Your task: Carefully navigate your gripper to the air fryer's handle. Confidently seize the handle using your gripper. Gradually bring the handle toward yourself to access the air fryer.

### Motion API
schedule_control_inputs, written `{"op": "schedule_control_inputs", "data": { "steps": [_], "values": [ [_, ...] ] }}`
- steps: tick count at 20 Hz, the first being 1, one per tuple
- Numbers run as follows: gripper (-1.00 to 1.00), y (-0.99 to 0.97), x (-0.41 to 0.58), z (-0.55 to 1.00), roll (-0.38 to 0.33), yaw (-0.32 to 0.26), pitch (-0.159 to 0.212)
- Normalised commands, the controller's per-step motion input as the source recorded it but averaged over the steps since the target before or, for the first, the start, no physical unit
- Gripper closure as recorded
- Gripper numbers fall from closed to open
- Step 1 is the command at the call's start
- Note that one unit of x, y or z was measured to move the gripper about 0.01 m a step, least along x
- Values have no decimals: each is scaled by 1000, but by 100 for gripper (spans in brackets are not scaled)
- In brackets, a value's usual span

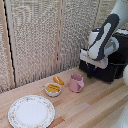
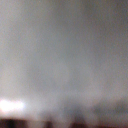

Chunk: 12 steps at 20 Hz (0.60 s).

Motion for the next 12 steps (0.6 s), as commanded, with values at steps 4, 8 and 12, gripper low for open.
{"op": "schedule_control_inputs", "data": {
  "steps": [4, 8, 12],
  "values": [
    [100, 994, 151, -291, -20, -1, -3],
    [100, 907, 41, -167, -12, -12, -20],
    [-100, 238, 12, 138, -76, -205, -50]
  ]
}}
